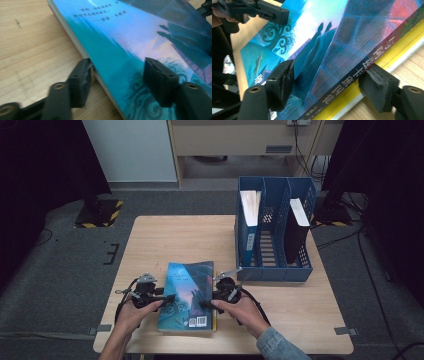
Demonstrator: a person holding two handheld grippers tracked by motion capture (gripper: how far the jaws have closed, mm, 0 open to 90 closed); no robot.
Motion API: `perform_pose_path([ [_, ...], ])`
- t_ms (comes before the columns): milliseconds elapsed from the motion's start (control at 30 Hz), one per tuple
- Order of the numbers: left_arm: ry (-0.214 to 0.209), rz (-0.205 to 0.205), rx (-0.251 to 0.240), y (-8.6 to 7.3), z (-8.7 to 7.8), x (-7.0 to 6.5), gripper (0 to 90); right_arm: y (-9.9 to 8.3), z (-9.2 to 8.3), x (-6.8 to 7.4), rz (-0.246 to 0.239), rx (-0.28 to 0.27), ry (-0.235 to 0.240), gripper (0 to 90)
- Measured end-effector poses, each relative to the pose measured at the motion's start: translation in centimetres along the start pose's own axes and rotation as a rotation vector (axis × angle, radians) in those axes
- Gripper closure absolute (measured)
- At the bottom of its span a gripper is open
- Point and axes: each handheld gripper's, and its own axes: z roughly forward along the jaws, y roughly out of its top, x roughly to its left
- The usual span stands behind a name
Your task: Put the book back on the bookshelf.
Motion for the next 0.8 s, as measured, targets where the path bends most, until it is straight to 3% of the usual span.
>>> perform_pose_path([
  [233, 0.023, 0.011, -0.001, 0.4, -0.7, 0.2, 64.4, 0.9, 0.2, 0.1, 0.002, -0.003, 0.036, 39.0],
  [400, 0.033, 0.023, 0.007, 0.6, -1.1, 0.3, 73.2, 2.1, -0.2, 1.3, -0.046, -0.027, 0.041, 44.9],
  [667, 0.049, 0.018, -0.008, 1.5, -2.2, 0.1, 80.4, 3.4, -0.2, 1.8, -0.071, -0.008, 0.028, 46.1],
  [800, 0.066, 0.051, -0.036, 2.5, -3.1, -0.1, 82.0, 4.1, -0.7, 1.7, -0.081, -0.018, 0.020, 48.5],
])
